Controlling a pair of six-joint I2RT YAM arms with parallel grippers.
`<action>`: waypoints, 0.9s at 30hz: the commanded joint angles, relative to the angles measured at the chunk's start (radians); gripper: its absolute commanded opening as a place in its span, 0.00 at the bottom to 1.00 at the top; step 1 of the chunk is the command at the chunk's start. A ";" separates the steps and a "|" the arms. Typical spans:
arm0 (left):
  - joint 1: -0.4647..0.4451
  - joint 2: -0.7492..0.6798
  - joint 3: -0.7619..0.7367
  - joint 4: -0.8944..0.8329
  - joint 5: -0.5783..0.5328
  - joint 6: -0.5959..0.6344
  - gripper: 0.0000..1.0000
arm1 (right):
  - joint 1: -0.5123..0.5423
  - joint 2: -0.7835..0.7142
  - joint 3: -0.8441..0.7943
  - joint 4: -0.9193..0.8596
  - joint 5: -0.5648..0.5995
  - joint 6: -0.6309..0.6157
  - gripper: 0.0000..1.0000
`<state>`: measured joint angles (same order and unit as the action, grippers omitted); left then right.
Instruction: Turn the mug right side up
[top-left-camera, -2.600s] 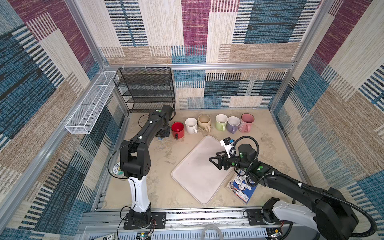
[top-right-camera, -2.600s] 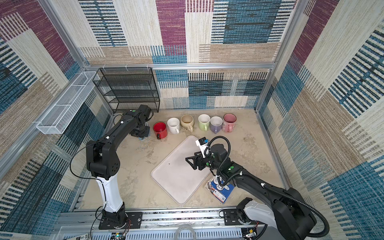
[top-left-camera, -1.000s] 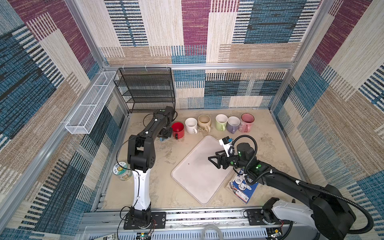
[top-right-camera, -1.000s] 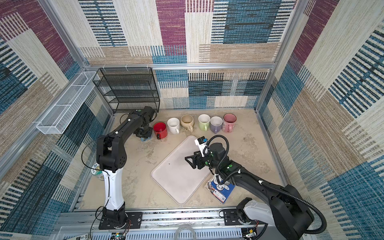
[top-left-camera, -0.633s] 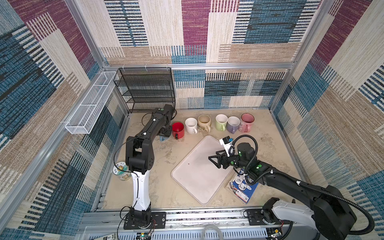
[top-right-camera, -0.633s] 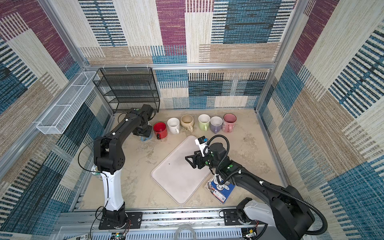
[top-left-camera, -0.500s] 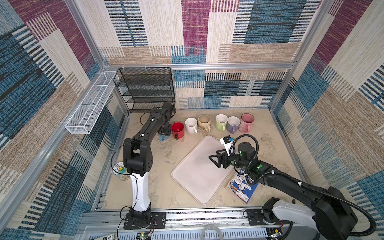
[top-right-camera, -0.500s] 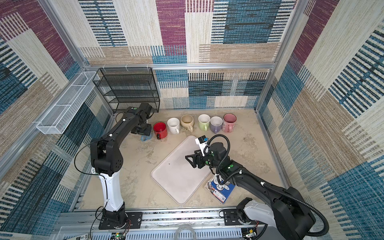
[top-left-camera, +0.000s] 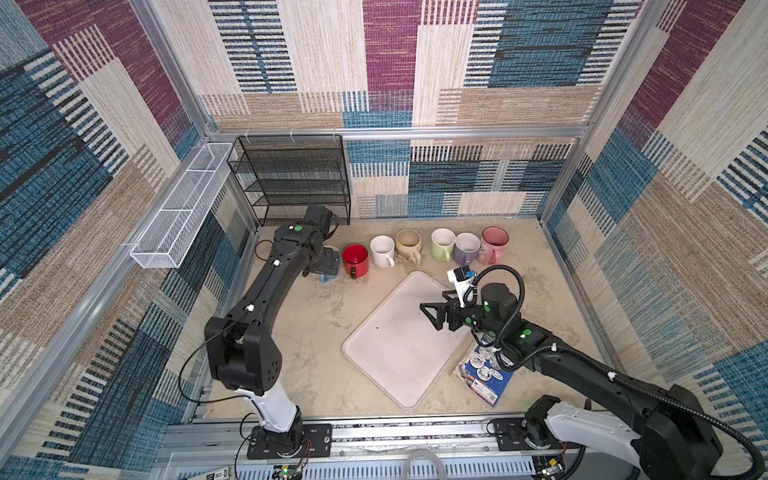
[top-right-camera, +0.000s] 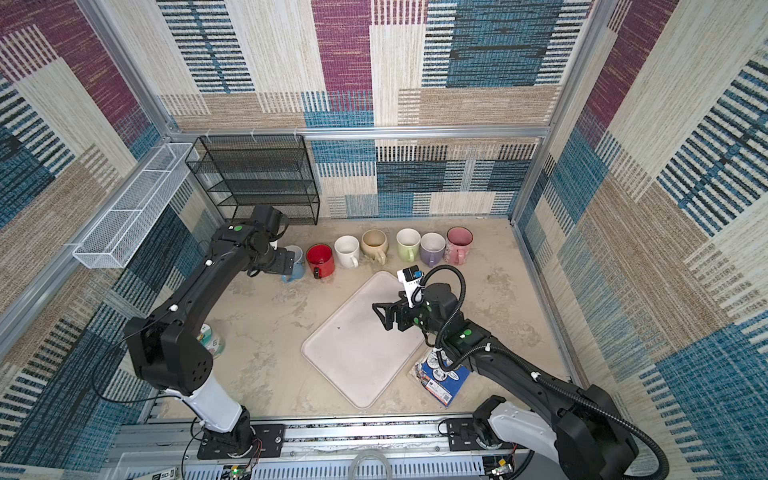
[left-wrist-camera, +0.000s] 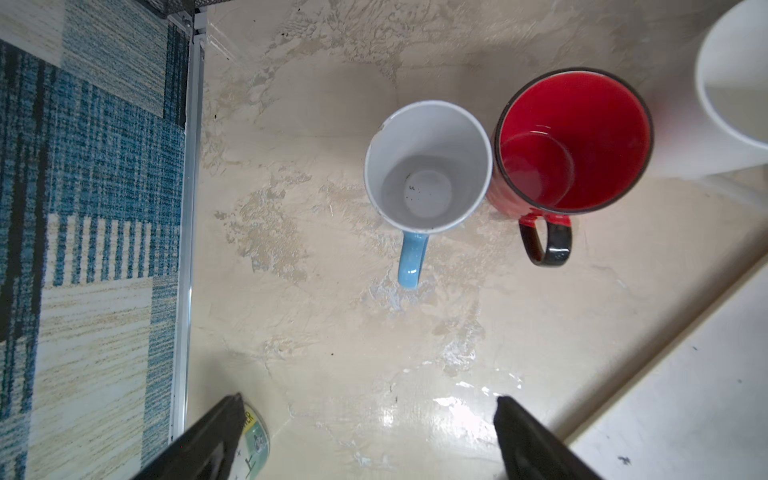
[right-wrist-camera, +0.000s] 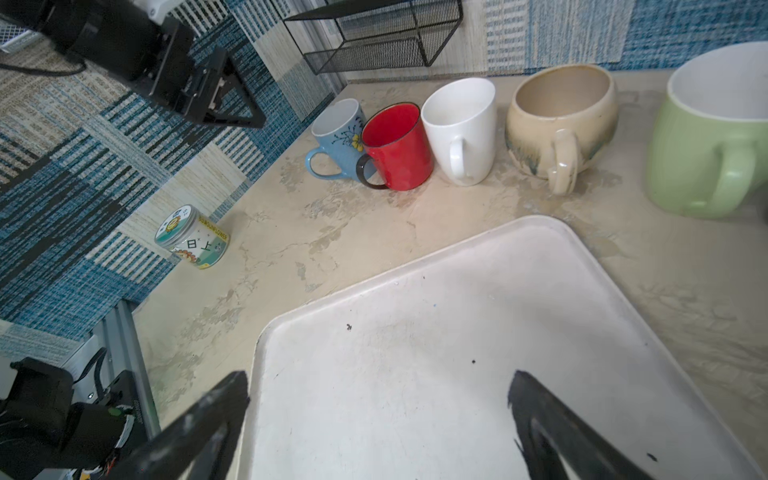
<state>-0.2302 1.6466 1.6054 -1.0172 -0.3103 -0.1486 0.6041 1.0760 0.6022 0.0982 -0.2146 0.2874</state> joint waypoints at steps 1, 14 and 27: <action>0.000 -0.106 -0.110 0.109 0.012 -0.038 0.99 | -0.001 -0.016 0.009 0.001 0.130 -0.002 1.00; 0.000 -0.492 -0.675 0.659 -0.053 0.004 0.99 | -0.010 -0.011 -0.077 0.179 0.724 -0.091 1.00; 0.055 -0.347 -0.960 1.188 -0.011 0.165 0.99 | -0.219 0.107 -0.232 0.541 0.892 -0.192 1.00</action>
<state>-0.1997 1.2755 0.6849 -0.0280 -0.3695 -0.0265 0.4267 1.1599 0.3702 0.5316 0.6315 0.0956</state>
